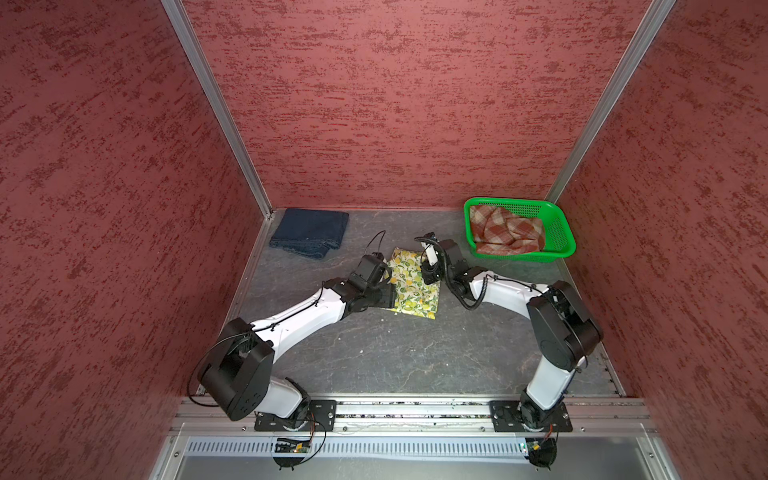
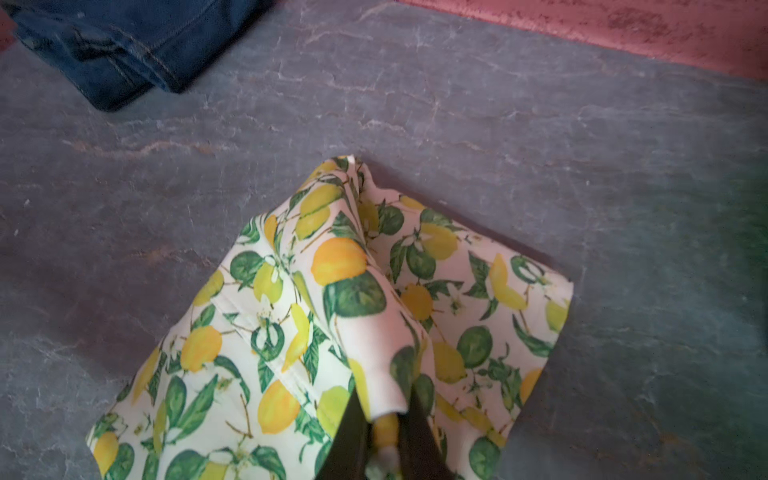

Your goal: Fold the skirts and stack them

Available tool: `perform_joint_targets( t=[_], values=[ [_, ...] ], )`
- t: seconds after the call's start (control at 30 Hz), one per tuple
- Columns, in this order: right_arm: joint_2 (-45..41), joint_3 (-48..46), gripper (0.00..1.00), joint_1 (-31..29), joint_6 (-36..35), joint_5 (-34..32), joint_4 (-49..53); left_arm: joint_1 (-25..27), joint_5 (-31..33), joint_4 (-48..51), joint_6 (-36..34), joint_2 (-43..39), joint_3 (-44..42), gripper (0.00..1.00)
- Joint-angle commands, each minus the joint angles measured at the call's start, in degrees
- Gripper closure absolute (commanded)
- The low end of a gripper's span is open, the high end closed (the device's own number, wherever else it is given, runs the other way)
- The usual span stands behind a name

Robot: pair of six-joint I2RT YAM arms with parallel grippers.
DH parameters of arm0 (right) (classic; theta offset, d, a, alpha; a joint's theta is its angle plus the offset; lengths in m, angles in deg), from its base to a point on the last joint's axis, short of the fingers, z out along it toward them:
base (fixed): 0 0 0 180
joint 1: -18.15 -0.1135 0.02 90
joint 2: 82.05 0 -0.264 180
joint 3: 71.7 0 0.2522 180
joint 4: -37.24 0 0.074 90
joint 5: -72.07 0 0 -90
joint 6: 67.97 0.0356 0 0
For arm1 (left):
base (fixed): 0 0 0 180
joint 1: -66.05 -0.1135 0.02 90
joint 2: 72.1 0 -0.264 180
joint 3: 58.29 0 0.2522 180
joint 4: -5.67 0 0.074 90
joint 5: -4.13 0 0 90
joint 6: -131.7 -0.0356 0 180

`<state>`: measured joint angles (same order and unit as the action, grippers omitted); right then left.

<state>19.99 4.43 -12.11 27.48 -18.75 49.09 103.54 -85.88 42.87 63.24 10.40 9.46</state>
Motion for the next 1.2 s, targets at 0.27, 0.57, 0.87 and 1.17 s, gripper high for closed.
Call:
perform_joint_targets(
  t=[0.27, 0.57, 0.87, 1.17],
  values=[
    [3.3, 2.7, 0.84, 10.0, 11.8, 13.8, -2.5, 3.1, -3.6, -7.9, -7.5, 9.0, 5.6, 0.30],
    [7.3, 6.6, 0.34, 12.9, 17.5, 12.2, 3.2, 4.7, -3.2, -8.7, -8.2, 16.1, 10.5, 0.30],
    [-1.0, 4.0, 0.25, 12.9, 18.7, 9.9, 4.6, 5.6, -3.5, -10.1, -8.9, 21.5, 14.0, 0.30],
    [-12.8, 1.6, 0.25, 13.4, 22.2, 0.1, 8.8, 7.2, -2.6, -12.3, -12.2, 32.4, 22.0, 0.30]
  ],
)
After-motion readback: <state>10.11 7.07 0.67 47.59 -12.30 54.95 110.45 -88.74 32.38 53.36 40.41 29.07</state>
